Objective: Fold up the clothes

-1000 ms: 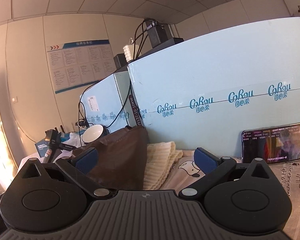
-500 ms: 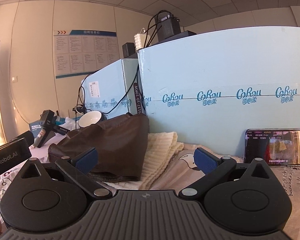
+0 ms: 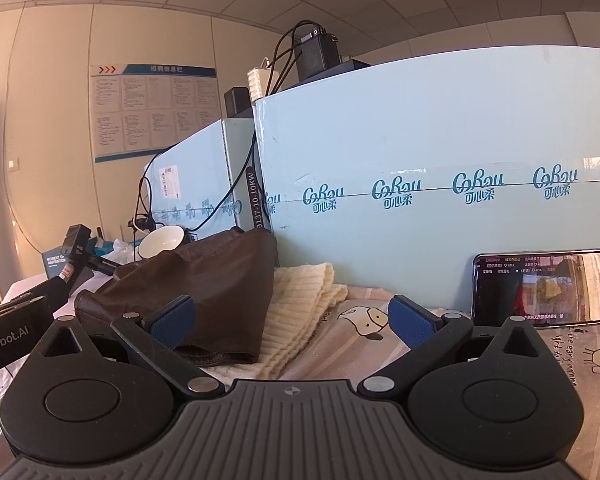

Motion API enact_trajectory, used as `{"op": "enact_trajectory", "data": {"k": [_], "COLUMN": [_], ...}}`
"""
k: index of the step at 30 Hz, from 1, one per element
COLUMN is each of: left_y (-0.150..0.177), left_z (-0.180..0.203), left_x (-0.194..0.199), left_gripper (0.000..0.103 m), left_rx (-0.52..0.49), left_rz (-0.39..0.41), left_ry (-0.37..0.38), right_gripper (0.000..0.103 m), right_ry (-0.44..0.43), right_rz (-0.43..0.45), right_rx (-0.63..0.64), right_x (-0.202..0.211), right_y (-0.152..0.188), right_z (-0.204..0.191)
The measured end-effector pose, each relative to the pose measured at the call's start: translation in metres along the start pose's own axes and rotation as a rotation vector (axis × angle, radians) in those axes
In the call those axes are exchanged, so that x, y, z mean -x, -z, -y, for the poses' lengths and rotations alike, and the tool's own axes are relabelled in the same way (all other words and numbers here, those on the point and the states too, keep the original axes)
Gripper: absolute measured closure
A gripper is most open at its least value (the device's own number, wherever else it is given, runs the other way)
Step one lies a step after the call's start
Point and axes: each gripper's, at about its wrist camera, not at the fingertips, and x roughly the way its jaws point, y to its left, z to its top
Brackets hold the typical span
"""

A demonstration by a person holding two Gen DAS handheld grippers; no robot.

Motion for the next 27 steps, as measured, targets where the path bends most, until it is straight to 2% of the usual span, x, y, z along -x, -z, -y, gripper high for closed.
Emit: {"op": "enact_trajectory", "data": {"k": [27], "left_y": [0.0002], "left_z": [-0.0006], "left_x": [0.0007], "left_gripper": [0.000], "left_rx": [0.004], "left_rz": [0.002], "left_ry": [0.009], "right_gripper": [0.000], "right_ry": [-0.009], "right_rz": [-0.009], "right_rx": [-0.010], "right_x": [-0.0011], "right_y": [0.0013], "right_z": [0.0002]}}
